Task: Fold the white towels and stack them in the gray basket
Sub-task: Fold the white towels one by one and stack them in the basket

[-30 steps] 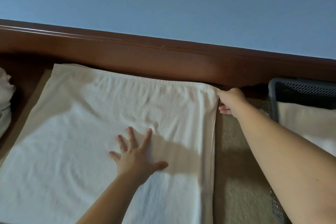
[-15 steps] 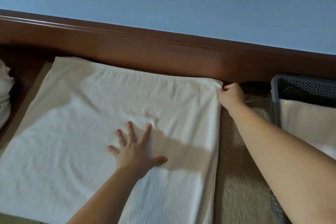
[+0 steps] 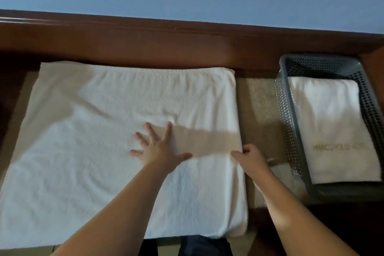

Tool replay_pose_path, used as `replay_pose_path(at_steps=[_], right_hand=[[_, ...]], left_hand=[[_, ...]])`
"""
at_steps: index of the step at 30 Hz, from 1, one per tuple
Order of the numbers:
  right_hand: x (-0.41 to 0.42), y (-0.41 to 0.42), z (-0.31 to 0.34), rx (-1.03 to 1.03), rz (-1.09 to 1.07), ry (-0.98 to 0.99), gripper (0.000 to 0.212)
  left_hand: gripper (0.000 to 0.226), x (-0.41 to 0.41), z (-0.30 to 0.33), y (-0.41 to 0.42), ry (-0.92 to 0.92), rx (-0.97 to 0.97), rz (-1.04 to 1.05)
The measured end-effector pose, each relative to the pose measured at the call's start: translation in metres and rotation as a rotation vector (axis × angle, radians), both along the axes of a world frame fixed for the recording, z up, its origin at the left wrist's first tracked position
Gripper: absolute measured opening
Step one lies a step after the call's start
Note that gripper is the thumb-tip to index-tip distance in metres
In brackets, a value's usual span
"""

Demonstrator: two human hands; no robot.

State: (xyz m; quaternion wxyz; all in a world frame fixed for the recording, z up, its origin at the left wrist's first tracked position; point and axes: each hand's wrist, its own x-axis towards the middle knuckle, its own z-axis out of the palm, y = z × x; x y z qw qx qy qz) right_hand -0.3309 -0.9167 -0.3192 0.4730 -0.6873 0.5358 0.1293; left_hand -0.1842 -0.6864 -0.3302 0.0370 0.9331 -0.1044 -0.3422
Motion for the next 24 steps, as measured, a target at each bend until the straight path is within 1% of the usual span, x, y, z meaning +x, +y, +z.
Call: replay_pose_path(at_steps=[2, 3, 4, 6, 7, 9, 11, 13, 15, 17, 19, 22, 24], right_hand=[[-0.026, 0.012, 0.003, 0.021, 0.014, 0.035, 0.016], [-0.037, 0.017, 0.005, 0.014, 0.014, 0.040, 0.011], [-0.047, 0.022, 0.010, -0.014, -0.001, 0.036, 0.011], [-0.067, 0.028, 0.014, -0.121, -0.094, -0.005, 0.013], [-0.076, 0.032, 0.016, -0.143, -0.142, -0.032, 0.014], [-0.091, 0.041, 0.021, -0.058, -0.154, -0.051, 0.018], [-0.107, 0.053, 0.019, 0.058, -0.099, 0.001, 0.016], [-0.123, 0.065, 0.014, 0.053, -0.043, 0.079, 0.013], [-0.141, 0.074, 0.003, -0.029, -0.066, 0.101, 0.013], [-0.153, 0.082, -0.002, -0.111, -0.163, 0.080, 0.013], [-0.153, 0.092, 0.002, -0.234, -0.206, 0.083, 0.019], [-0.134, 0.116, 0.008, -0.503, -0.047, 0.142, 0.043], [-0.108, 0.140, 0.017, -0.594, 0.101, 0.086, 0.049]], left_hand=[[0.127, 0.003, 0.001, 0.012, 0.032, -0.056, -0.041], [0.125, 0.004, 0.001, 0.020, 0.040, -0.094, -0.064], [0.121, 0.005, 0.001, 0.028, 0.046, -0.127, -0.090], [0.112, 0.003, 0.003, 0.047, 0.055, -0.192, -0.154], [0.107, -0.001, 0.005, 0.058, 0.055, -0.232, -0.195], [0.095, -0.015, 0.008, 0.082, 0.041, -0.304, -0.302], [0.086, -0.035, 0.010, 0.109, 0.008, -0.313, -0.415], [0.081, -0.057, 0.009, 0.139, -0.017, -0.279, -0.455], [0.077, -0.076, 0.009, 0.170, -0.025, -0.242, -0.424], [0.074, -0.090, 0.009, 0.200, -0.020, -0.206, -0.351], [0.073, -0.100, 0.011, 0.226, -0.011, -0.171, -0.290], [0.071, -0.107, 0.014, 0.252, -0.034, -0.166, -0.184], [0.066, -0.106, 0.017, 0.267, -0.044, -0.174, -0.079]])
